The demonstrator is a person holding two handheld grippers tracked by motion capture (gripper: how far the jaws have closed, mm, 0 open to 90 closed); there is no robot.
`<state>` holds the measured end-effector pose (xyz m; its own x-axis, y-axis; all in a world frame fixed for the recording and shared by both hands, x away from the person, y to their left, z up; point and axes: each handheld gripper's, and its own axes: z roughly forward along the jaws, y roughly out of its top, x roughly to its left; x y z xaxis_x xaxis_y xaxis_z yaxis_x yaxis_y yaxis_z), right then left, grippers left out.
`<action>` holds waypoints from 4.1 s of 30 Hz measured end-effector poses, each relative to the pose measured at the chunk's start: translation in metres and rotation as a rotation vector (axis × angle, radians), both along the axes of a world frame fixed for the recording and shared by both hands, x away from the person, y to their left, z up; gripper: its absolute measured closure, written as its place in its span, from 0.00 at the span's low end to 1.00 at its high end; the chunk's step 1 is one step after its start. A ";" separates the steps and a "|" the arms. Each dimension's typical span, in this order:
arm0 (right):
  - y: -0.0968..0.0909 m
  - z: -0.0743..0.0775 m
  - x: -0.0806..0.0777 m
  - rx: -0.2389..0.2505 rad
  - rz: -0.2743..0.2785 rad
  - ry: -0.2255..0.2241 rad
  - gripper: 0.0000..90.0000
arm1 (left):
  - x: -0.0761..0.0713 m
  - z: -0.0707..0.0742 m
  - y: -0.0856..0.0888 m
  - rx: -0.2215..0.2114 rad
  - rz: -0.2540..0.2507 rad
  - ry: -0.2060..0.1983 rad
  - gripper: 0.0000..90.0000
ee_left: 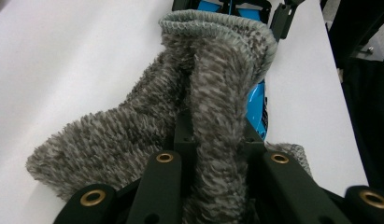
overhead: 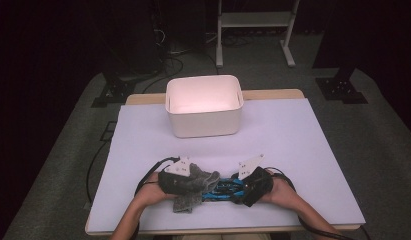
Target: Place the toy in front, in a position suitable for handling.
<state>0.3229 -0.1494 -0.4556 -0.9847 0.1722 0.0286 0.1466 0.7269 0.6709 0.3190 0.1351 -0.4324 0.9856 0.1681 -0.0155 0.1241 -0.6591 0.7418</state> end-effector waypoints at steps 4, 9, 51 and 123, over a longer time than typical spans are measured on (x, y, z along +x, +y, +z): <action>-0.009 0.001 0.001 0.000 0.013 0.020 0.22 | 0.001 0.001 -0.002 0.013 -0.008 -0.005 0.85; -0.012 -0.001 0.001 0.024 0.007 0.022 0.23 | -0.001 0.004 -0.015 -0.016 -0.046 0.014 0.85; -0.012 -0.001 -0.001 0.027 0.015 -0.002 0.27 | 0.002 0.020 -0.112 0.114 -0.217 -0.030 0.85; -0.009 -0.004 0.001 0.067 0.005 0.033 0.24 | 0.011 0.023 -0.046 0.042 -0.034 0.038 0.88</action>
<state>0.3241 -0.1585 -0.4592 -0.9838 0.1636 0.0727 0.1660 0.6816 0.7126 0.3298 0.0893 -0.4092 0.9897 0.1357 -0.0466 0.1285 -0.6941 0.7084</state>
